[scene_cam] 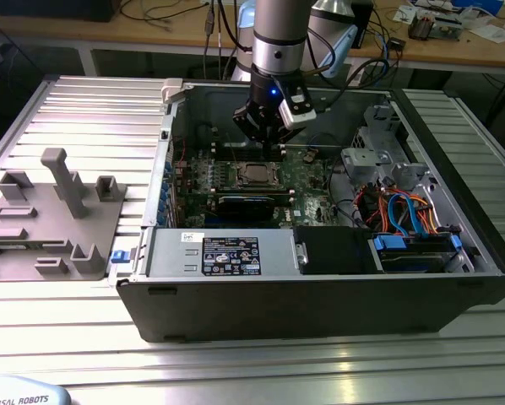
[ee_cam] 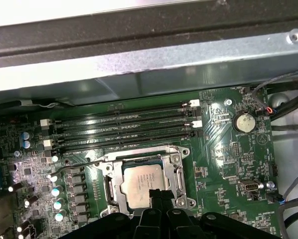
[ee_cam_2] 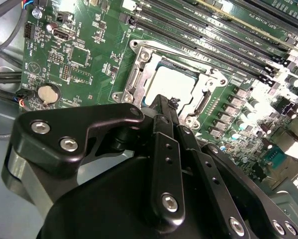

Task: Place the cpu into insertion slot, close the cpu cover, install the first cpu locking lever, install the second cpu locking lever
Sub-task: 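Install the first cpu locking lever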

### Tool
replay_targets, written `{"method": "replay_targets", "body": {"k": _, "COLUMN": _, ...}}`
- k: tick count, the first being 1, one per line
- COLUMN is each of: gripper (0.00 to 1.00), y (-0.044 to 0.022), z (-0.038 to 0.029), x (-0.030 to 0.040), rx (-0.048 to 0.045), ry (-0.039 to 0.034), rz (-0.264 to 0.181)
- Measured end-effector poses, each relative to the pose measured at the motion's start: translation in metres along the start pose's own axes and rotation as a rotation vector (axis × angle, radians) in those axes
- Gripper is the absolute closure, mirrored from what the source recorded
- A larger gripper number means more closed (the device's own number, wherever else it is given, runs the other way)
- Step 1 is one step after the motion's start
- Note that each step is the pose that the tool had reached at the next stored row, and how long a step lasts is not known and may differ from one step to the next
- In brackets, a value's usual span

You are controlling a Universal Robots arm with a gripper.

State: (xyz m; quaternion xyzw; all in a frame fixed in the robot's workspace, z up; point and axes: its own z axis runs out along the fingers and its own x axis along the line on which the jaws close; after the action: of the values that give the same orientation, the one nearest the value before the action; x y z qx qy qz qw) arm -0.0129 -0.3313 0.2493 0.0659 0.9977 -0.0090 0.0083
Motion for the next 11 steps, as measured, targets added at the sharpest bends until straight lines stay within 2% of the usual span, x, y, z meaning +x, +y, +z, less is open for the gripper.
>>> {"method": "replay_targets", "body": {"k": 11, "gripper": 0.89, "y": 0.0, "z": 0.0, "x": 0.0, "rx": -0.0002, "ry": -0.0002, "rz": -0.009}}
